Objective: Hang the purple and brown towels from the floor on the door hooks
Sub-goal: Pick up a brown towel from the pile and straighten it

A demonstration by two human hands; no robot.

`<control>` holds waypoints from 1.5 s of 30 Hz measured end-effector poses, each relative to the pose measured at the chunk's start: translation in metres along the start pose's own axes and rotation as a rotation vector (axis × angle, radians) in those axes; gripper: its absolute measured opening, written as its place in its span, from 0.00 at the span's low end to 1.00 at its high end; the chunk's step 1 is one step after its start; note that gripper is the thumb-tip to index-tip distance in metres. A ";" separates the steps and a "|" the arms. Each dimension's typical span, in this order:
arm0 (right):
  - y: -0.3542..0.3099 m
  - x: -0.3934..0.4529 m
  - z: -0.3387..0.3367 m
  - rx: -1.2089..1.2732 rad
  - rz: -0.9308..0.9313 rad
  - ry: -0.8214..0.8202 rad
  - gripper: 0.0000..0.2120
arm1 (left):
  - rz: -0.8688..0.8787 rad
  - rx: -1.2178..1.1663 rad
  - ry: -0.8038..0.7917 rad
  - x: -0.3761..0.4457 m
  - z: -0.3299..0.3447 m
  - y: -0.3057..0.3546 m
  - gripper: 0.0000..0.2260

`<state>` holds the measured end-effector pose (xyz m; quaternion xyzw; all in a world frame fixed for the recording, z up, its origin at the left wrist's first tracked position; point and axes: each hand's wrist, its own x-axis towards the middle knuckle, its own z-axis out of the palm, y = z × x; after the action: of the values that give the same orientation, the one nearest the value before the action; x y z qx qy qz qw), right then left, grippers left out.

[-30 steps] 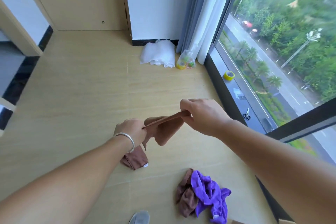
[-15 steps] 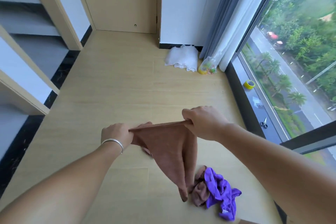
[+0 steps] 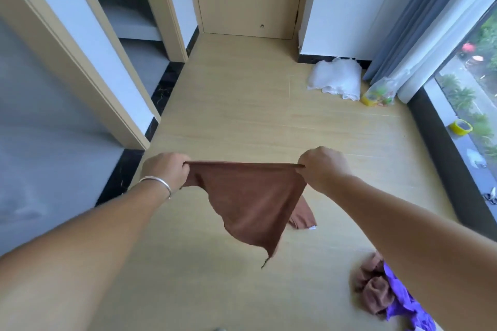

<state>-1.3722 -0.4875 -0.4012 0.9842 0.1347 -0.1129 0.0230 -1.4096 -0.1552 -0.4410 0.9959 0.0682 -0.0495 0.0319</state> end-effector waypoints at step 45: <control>-0.137 -0.041 0.561 0.348 0.134 -0.315 0.05 | -0.281 -0.384 -0.442 -0.198 0.519 -0.164 0.08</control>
<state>-1.5686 -0.4088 -0.9400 0.9503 0.0426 -0.2845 -0.1186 -1.6765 -0.0563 -0.9453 0.9178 0.2047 -0.2544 0.2259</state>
